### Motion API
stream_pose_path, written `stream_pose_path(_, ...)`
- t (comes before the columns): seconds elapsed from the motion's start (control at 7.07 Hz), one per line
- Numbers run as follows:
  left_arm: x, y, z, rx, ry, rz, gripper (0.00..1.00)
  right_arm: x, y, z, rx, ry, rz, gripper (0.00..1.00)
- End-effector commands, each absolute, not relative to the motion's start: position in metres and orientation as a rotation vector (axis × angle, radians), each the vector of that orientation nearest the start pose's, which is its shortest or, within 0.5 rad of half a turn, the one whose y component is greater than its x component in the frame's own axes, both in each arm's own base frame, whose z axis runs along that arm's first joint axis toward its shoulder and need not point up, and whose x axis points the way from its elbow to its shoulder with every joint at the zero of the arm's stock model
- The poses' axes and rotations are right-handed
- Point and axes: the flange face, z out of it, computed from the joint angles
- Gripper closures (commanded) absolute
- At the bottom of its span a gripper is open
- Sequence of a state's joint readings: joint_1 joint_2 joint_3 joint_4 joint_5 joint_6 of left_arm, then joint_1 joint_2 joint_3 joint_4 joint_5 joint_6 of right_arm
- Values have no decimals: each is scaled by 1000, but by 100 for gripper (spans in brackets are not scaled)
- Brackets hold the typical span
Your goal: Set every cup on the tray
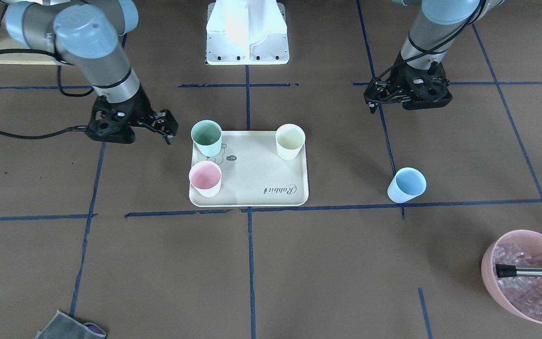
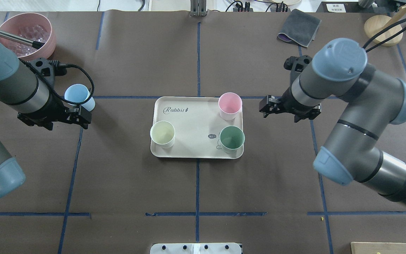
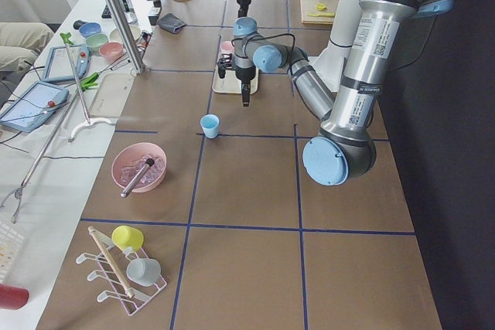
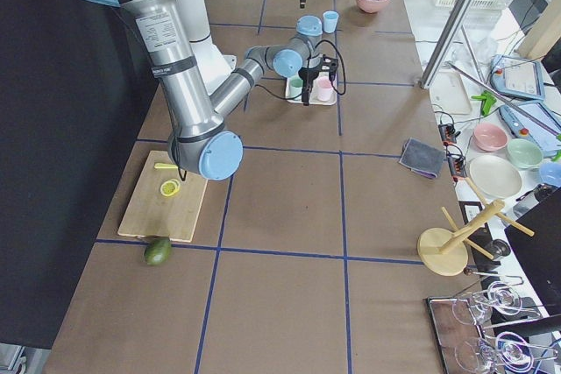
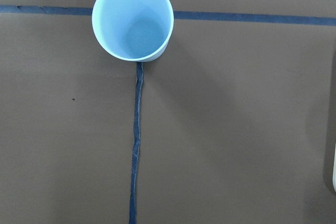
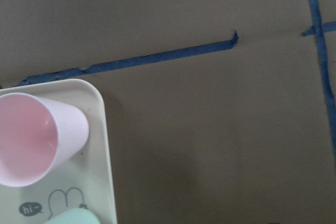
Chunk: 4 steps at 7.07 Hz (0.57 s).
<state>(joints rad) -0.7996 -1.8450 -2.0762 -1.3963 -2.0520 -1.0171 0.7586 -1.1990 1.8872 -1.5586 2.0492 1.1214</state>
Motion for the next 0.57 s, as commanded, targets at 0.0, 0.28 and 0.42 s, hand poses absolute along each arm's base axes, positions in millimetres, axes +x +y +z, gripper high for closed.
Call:
stream_pose_path(0.0, 264, -476, 328, 34, 735, -167, 0, -282, -491, 379, 39, -801, -15, 1)
stream_pose_path(0.28, 258, -495, 348, 53, 721, -143, 0, -199, -488, 445, 52, -790, -139, 1)
stream_pose_path(0.42, 265, -505, 369, 74, 738, -132, 0, -182, -485, 459, 58, -789, -174, 1)
